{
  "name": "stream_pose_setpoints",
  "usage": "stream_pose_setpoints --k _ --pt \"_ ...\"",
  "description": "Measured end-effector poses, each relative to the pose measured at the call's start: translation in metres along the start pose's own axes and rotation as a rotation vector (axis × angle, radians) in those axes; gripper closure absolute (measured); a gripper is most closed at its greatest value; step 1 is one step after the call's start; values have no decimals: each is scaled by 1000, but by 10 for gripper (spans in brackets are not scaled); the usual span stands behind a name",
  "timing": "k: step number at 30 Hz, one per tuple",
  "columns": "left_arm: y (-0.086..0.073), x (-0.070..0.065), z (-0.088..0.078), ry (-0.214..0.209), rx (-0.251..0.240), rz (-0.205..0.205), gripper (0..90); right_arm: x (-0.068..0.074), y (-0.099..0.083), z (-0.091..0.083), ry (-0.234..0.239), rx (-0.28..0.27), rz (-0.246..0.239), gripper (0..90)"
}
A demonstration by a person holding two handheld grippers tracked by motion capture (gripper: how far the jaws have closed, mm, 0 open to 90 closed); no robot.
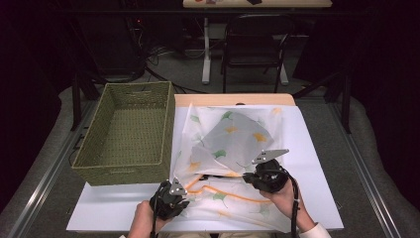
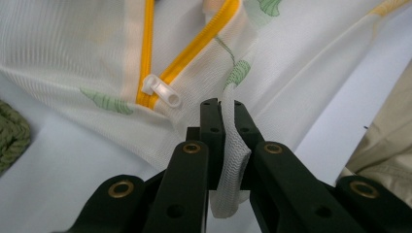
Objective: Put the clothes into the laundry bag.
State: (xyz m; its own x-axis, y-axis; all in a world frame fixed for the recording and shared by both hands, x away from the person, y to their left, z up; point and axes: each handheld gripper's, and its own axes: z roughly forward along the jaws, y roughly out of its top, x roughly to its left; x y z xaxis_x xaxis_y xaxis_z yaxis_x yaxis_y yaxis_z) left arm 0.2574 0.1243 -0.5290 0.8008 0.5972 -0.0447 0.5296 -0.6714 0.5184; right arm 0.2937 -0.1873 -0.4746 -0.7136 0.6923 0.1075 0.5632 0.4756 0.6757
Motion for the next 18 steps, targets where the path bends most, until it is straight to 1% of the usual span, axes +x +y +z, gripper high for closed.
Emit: stream_pose_setpoints --k 2,4,5,7,8,9,10,11,12,13,14,15,17,18 --pt "-1 0 0 -7 8 1 874 -2 -4 0 -1 21 3 883" --pt "-3 -2 0 -7 14 2 873 -3 -5 0 -1 28 4 883" --pt "-3 -2 0 -18 18 8 870 -4 -9 0 -6 41 14 883" --pt "-4 -1 -1 -25 13 5 856 -7 -16 1 -12 63 13 883" --pt "-5 -1 -1 -33 16 5 850 -8 -19 2 -16 69 19 883" --pt "-5 -1 -2 -29 18 8 840 -9 -22 2 -18 81 17 883" --pt "-5 -1 -3 -36 20 5 819 -10 -25 4 -22 90 14 883" --pt "-5 -1 -4 -37 23 7 788 -11 -27 5 -25 99 17 883" --pt "-5 0 -5 -50 19 -8 715 -12 -30 7 -29 112 24 883" --pt "-4 1 -7 -68 12 -22 620 -13 -31 9 -32 125 21 883" --pt "-4 3 -10 -88 -5 -40 543 -15 -33 12 -31 129 19 883" --pt "-4 4 -12 -79 -11 -43 481 -15 -34 15 -36 147 14 882" --pt "-3 7 -16 -63 -20 -44 410 -15 -35 19 -50 165 -1 882" --pt "-3 8 -17 -51 -26 -56 363 -15 -36 24 -57 185 -8 881"
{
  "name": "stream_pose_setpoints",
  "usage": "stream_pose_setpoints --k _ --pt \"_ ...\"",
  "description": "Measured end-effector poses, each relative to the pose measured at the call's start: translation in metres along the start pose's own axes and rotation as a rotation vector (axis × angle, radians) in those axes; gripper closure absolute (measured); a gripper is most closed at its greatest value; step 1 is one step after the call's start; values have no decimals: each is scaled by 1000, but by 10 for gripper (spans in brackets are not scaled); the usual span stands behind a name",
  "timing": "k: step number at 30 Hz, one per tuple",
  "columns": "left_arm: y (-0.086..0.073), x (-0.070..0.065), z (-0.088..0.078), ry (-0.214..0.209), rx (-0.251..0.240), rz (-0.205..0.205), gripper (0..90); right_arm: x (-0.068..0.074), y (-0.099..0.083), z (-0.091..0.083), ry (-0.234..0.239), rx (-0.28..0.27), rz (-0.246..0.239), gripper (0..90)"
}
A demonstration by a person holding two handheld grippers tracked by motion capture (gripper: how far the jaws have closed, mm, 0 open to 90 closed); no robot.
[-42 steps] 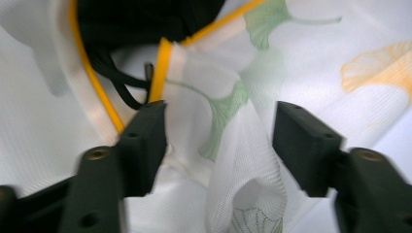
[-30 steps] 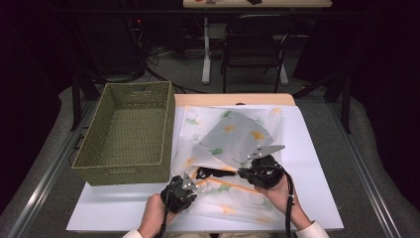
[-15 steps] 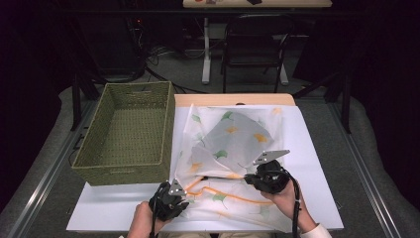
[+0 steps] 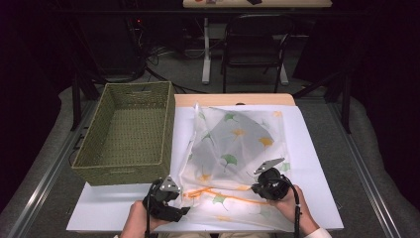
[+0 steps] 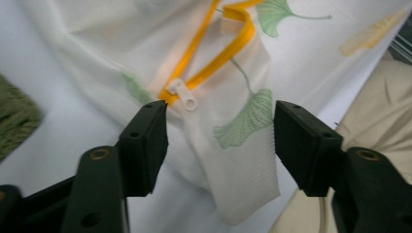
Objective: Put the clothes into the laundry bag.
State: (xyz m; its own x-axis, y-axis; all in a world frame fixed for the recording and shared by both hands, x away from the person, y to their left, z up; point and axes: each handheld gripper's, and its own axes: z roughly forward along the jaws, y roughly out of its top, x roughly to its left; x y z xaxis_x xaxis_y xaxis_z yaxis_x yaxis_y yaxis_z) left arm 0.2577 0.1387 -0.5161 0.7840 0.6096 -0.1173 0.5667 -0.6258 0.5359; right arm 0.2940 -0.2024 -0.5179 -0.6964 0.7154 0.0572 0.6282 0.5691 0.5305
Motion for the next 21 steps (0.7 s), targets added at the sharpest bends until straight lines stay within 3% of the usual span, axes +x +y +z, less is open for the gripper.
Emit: stream_pose_setpoints --k 6,9,13,21 --pt "2 9 0 59 4 -39 284 -1 -2 8 -9 33 -11 879" --pt "4 14 3 72 16 -55 248 -2 -3 11 -18 46 -18 878" --pt "10 21 9 58 47 -98 209 -5 -4 11 -35 60 -27 879" --pt "19 22 11 129 43 -80 196 -7 -6 11 -42 81 -37 876"
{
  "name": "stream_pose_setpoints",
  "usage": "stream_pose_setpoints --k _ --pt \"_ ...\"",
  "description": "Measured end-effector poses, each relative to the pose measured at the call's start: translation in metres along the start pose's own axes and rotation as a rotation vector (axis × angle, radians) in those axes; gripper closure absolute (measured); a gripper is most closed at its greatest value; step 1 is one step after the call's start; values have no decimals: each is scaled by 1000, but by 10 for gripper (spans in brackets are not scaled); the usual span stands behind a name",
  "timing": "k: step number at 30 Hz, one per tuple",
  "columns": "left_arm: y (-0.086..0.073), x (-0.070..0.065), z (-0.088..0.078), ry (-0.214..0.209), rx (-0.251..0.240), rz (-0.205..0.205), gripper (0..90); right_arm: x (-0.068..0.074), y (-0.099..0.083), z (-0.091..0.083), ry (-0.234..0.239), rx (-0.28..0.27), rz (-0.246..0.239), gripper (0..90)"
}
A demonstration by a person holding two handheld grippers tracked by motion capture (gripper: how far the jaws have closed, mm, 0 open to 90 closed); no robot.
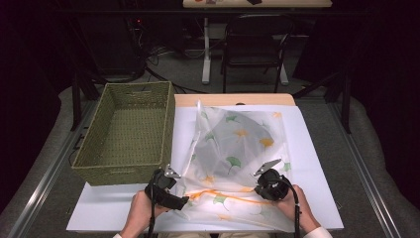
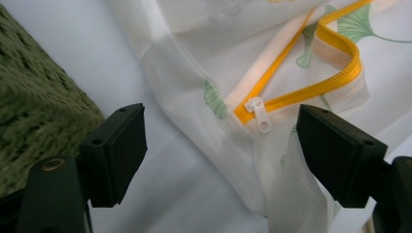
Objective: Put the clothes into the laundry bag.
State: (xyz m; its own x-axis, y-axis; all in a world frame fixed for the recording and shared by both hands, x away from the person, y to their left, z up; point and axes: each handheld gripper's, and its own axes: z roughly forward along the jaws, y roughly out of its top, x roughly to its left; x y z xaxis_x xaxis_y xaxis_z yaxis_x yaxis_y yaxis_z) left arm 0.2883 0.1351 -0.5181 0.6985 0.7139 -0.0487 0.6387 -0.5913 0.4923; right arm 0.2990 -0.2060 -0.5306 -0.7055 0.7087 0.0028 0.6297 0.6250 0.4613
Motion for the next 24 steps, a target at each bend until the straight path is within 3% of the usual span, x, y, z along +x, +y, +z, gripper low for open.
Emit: stream_pose_setpoints --k 6,7,8,9,10,14,17,21,22,24 --pt "5 3 -1 3 8 2 174 0 0 0 1 3 -9 866" --pt "5 3 -1 3 8 2 174 3 6 -11 20 -48 -26 866" --pt "6 5 1 -8 4 -18 174 3 6 -11 20 -48 -26 507" --pt "6 5 1 -2 6 -13 149 7 8 -15 32 -66 -33 329" --pt "7 6 1 -8 4 -19 137 8 9 -15 32 -66 -33 298" --pt "8 6 2 -14 -10 -48 72 13 10 -16 42 -76 -41 209" --pt "8 7 2 -4 -22 -52 79 16 11 -18 54 -91 -53 186" --pt "9 9 6 9 -36 -85 165 20 13 -17 63 -93 -69 190" --pt "8 10 6 -6 -39 -97 201 21 13 -17 64 -94 -68 191" --pt "8 10 9 20 -40 -90 244 23 14 -18 70 -95 -79 194"
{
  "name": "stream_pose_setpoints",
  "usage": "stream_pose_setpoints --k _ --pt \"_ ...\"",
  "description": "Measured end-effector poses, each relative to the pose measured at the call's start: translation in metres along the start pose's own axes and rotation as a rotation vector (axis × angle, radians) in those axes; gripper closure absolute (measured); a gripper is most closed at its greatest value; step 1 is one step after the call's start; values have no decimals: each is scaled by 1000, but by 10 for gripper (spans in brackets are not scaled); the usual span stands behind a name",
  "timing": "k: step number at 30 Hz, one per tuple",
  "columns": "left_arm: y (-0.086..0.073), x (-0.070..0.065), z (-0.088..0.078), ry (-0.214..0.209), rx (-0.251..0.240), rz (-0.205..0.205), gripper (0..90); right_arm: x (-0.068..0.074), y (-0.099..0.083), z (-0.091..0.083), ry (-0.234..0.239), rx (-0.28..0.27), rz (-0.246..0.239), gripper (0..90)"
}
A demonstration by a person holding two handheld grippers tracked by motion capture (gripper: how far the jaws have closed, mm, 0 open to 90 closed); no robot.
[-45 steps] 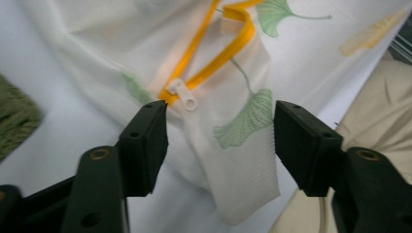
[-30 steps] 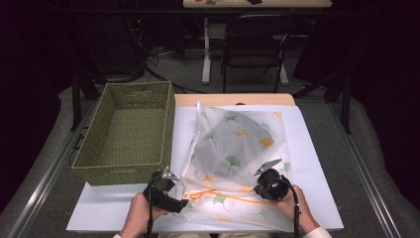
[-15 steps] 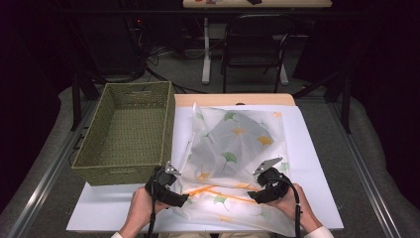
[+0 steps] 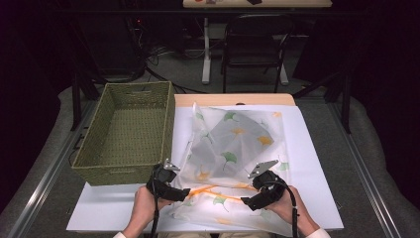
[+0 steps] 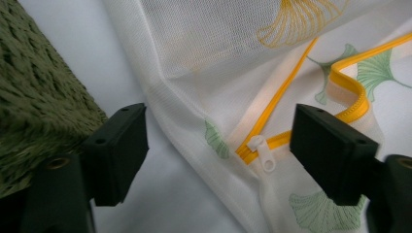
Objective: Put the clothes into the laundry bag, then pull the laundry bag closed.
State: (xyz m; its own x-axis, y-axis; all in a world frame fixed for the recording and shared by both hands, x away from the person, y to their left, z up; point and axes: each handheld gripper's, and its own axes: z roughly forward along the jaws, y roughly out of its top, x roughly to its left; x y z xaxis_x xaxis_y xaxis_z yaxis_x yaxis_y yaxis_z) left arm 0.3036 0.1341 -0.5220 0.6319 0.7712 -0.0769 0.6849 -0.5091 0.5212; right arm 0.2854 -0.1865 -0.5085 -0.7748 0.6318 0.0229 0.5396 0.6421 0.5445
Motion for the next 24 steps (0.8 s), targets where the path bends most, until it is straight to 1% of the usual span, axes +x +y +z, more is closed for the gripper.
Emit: stream_pose_setpoints --k 3,4,5,6,9,11,12,13,14,15,17,18,21,23,24 --pt "0 1 3 -1 5 -8 290 4 2 0 8 -4 -7 197" --pt "0 1 4 3 4 -10 302 5 2 0 9 -9 -18 198" --pt "0 1 5 14 15 -9 316 6 3 0 12 -8 -22 199" --pt "0 1 6 15 12 -4 326 7 3 0 11 -7 -23 199" --pt "-1 0 10 26 26 -9 371 8 4 1 14 -8 -31 200" --pt "-2 2 12 22 28 -15 393 9 5 0 12 -11 -32 202" --pt "-2 3 12 22 28 -15 414 9 5 1 20 -15 -31 203" --pt "-3 4 13 14 24 -17 442 10 5 1 21 -15 -32 205" --pt "-4 5 14 3 22 -19 496 10 5 2 24 -13 -37 207" --pt "-4 6 14 1 21 -21 510 11 6 3 25 -13 -37 208" --pt "-4 6 15 5 19 -14 536 12 6 3 26 -13 -39 210" --pt "-4 6 16 2 24 -16 536 14 7 5 37 -12 -42 211" --pt "-4 6 18 6 27 -17 532 17 8 7 49 -12 -49 220" --pt "-4 5 19 18 24 -16 538 18 9 8 56 -17 -48 227" --pt "-4 4 19 33 27 -7 564 19 10 9 60 -16 -52 228"
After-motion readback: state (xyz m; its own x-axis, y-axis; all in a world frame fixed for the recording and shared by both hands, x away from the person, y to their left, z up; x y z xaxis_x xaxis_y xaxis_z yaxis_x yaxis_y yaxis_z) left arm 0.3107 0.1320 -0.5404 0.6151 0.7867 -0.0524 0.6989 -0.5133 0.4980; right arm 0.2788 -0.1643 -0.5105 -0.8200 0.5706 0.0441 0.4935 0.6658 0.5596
